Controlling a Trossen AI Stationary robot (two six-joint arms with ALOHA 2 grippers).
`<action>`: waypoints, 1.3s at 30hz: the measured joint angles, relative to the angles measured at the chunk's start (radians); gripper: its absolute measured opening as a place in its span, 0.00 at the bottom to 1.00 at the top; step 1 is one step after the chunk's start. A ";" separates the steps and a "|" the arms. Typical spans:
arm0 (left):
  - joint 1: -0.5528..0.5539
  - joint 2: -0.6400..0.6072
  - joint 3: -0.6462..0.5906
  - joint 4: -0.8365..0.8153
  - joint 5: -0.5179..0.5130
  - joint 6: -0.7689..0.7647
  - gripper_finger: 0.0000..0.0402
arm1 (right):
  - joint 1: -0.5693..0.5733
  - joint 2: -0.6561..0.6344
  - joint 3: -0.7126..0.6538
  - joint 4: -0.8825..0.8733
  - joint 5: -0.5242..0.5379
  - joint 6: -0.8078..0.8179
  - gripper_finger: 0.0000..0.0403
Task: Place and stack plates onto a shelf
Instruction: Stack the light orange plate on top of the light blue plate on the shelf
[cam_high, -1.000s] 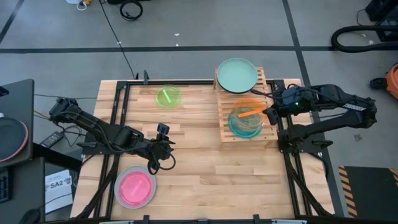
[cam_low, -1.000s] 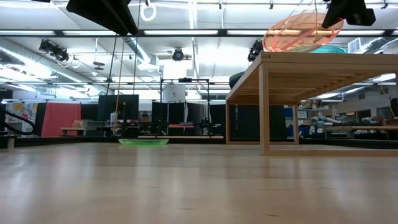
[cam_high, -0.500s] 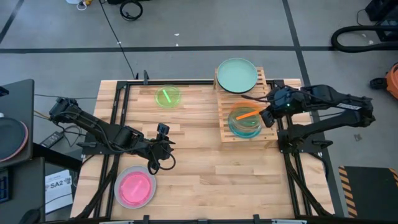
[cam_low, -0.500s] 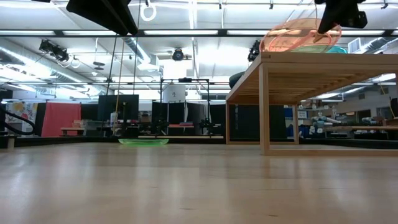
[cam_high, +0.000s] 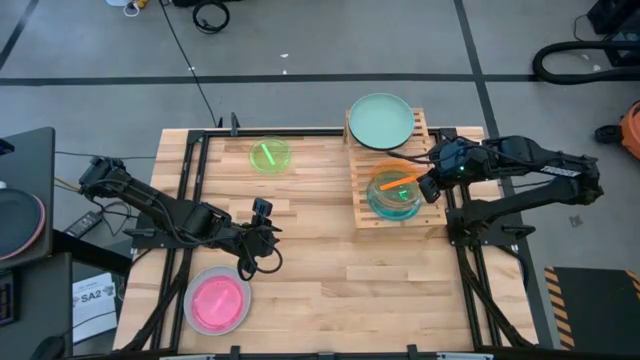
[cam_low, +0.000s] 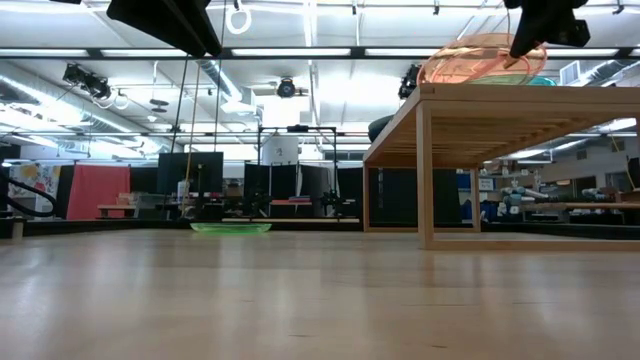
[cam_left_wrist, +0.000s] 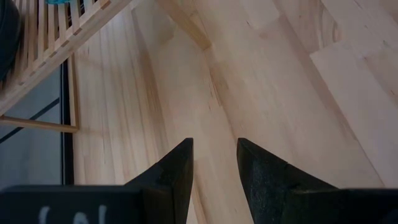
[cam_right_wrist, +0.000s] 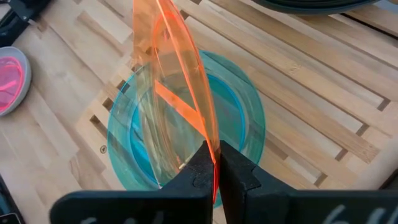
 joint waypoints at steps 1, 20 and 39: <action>0.000 0.000 0.000 0.000 0.000 0.000 0.32 | 0.000 0.001 0.000 0.000 0.000 0.000 0.05; 0.000 0.000 0.000 0.000 0.000 0.000 0.32 | 0.000 0.004 0.000 -0.007 0.001 0.000 0.23; 0.000 0.000 0.000 0.000 0.000 0.000 0.32 | 0.000 0.004 0.000 -0.058 0.003 0.000 0.46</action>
